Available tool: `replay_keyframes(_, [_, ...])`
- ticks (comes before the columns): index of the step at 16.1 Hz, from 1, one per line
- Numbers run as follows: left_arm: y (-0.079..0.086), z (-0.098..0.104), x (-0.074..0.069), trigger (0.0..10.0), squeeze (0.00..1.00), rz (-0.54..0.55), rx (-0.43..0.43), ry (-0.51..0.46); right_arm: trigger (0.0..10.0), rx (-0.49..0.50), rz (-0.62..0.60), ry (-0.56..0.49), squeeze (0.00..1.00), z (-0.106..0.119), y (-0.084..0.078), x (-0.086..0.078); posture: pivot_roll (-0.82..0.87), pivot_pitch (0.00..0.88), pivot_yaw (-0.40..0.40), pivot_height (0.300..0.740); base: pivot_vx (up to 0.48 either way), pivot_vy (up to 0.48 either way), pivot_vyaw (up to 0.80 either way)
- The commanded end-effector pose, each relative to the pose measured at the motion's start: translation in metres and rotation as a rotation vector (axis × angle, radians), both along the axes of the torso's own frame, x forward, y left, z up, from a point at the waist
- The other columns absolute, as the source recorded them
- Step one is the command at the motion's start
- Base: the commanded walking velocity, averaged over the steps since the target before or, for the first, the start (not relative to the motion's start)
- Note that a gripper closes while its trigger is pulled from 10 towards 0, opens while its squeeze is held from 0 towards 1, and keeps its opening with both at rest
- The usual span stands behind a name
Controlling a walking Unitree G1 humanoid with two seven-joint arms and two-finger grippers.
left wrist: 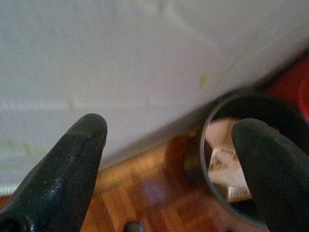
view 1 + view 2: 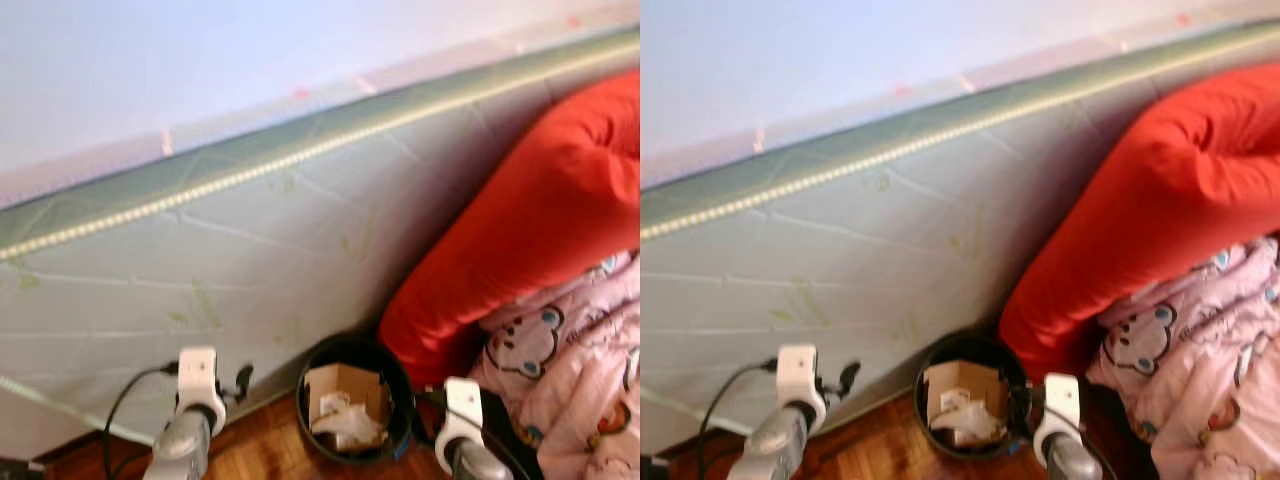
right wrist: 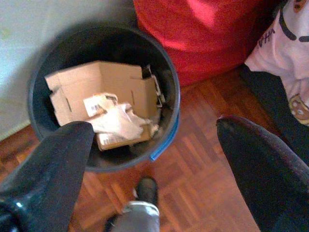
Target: Clean up the room
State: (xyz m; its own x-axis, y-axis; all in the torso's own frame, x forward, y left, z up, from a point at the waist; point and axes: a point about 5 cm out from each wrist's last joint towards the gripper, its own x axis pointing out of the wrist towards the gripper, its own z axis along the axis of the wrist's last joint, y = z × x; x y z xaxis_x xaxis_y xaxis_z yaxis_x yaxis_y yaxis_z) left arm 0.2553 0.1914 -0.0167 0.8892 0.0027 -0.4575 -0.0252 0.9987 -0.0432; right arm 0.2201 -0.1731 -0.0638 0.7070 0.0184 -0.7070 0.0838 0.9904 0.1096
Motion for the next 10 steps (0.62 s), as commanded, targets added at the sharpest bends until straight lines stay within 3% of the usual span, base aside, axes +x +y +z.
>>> replay_keyframes(1, [0.003, -0.021, -0.019, 10.0, 0.0, -0.019, 0.041, 0.124, 10.0, -0.022, -0.004, 0.058, 0.0, -0.008, -0.004, -0.014, 0.03, 0.073, -0.059, 0.74, 0.0, 0.0, 0.0])
replay_keyframes(3, [0.0, -0.042, -0.04, 10.0, 0.0, -0.093, 0.096, 0.261, 10.0, -0.036, -0.023, 0.092, 0.0, -0.015, -0.009, -0.026, 0.03, 0.039, -0.058, 0.74, 0.0, 0.0, 0.0])
replay_keyframes(5, [0.005, -0.052, -0.055, 10.0, 0.0, -0.09, 0.107, 0.331, 10.0, -0.036, -0.053, 0.118, 0.0, -0.018, -0.013, -0.035, 0.03, 0.015, -0.046, 0.74, 0.0, 0.0, 0.0])
replay_keyframes(10, [0.012, -0.061, -0.07, 10.0, 0.0, -0.114, 0.144, 0.414, 10.0, -0.021, -0.074, 0.155, 0.0, -0.024, -0.012, -0.047, 0.01, 0.0, -0.044, 0.74, 0.0, 0.0, 0.0])
